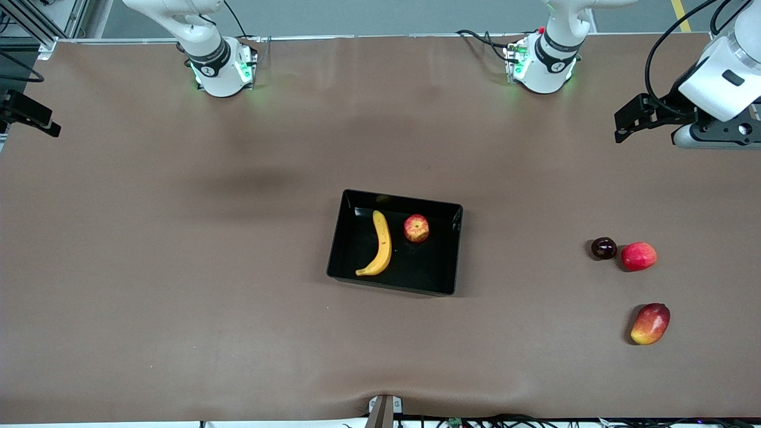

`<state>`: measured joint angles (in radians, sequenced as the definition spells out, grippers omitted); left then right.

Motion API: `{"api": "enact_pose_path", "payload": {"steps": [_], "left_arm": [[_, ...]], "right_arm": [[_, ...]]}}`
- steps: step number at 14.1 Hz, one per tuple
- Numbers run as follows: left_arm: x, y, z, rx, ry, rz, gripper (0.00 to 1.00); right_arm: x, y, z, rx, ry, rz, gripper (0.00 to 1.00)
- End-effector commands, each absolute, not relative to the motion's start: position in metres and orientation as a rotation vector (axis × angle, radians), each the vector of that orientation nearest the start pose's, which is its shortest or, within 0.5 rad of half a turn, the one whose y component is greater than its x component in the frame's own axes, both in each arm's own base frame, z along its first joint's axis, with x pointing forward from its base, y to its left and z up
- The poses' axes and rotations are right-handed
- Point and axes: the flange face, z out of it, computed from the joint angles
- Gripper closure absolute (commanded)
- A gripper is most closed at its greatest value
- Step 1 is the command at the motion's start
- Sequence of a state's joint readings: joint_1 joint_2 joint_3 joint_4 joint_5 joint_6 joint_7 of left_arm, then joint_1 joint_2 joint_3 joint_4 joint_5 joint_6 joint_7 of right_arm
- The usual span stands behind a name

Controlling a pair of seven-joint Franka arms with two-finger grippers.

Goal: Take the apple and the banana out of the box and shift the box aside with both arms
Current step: 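Reach the left gripper into the black tray to the red-yellow apple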

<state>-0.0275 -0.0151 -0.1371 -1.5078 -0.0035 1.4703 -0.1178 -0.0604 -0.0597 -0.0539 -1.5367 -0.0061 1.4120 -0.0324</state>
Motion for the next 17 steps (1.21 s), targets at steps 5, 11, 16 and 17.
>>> {"api": "enact_pose_path", "payload": {"steps": [5,11,16,17], "left_arm": [[0.531,-0.090,0.657,-3.141,0.061,0.042,0.00],[0.549,-0.138,0.610,-3.134,-0.075,0.164,0.00],[0.562,-0.212,0.549,-3.115,-0.252,0.220,0.00],[0.562,-0.230,0.532,-3.113,-0.256,0.224,0.00]], "right_arm": [[0.511,-0.063,0.662,-3.117,0.133,0.098,0.00],[0.511,-0.063,0.663,-3.117,0.138,0.096,0.00],[0.511,-0.063,0.663,-3.117,0.138,0.096,0.00],[0.511,-0.063,0.663,-3.117,0.141,0.096,0.00]]}}
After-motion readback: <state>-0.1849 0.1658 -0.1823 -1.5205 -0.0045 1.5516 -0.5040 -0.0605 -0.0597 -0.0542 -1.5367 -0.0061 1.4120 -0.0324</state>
